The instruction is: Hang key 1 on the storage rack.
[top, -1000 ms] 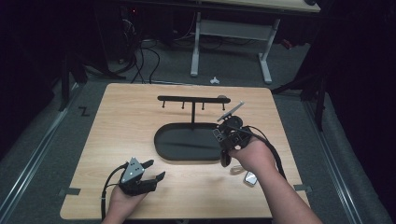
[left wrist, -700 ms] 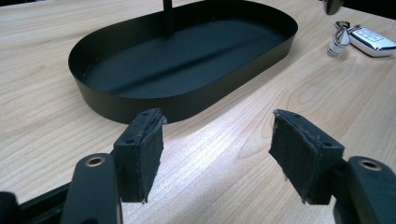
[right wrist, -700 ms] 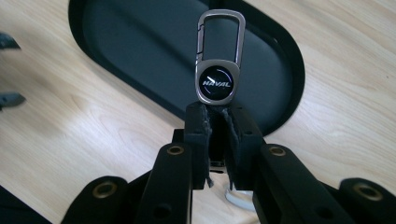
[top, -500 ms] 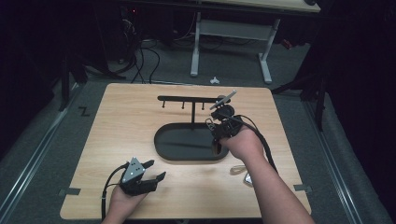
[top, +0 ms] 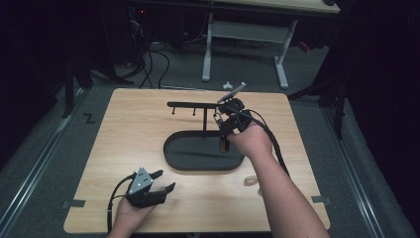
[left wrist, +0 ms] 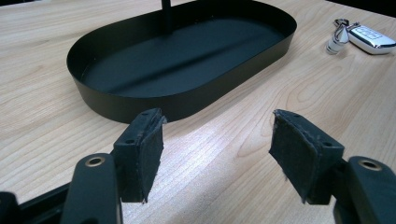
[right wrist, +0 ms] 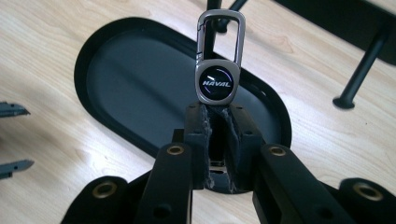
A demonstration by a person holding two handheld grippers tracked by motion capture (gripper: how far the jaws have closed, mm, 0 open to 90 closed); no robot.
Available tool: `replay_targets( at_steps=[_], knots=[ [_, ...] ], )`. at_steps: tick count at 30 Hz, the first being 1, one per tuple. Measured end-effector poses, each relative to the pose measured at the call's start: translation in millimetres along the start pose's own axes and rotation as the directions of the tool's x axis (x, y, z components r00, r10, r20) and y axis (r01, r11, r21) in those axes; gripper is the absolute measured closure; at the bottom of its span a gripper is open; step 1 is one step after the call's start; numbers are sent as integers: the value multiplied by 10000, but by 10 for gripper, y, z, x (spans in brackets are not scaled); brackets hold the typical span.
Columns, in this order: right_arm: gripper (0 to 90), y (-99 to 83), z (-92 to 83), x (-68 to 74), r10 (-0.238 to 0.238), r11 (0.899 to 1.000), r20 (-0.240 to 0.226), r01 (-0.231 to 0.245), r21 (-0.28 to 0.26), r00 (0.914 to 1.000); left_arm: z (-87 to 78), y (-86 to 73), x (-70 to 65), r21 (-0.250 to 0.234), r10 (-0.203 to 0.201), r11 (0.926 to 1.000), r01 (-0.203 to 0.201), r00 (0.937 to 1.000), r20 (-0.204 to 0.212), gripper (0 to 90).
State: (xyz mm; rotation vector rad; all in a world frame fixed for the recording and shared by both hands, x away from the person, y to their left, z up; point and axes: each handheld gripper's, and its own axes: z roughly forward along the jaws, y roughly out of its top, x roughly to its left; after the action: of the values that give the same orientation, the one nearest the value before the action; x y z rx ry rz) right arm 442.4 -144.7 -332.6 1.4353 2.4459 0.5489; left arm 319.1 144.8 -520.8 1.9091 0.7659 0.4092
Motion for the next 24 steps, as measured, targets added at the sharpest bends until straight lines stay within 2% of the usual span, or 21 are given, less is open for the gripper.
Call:
replay_targets(
  at_steps=[9,14,20,24],
  knots=[
    [807,67,69,31,67,9999,199,-65,-99,9998,5,-2,-3,13,19,10000,-19,10000,45,347],
    [806,74,174,20,40,10000,378,-42,63,9993,8,-2,2,32,4,10000,-4,10000,88,347],
    [806,104,273,13,313,9995,447,-314,17,9985,3,-2,0,43,15,10000,-16,10000,93,347],
    [805,128,309,5,304,9995,461,-306,34,9985,8,-4,-3,71,36,10000,-37,9999,129,348]
  ],
)
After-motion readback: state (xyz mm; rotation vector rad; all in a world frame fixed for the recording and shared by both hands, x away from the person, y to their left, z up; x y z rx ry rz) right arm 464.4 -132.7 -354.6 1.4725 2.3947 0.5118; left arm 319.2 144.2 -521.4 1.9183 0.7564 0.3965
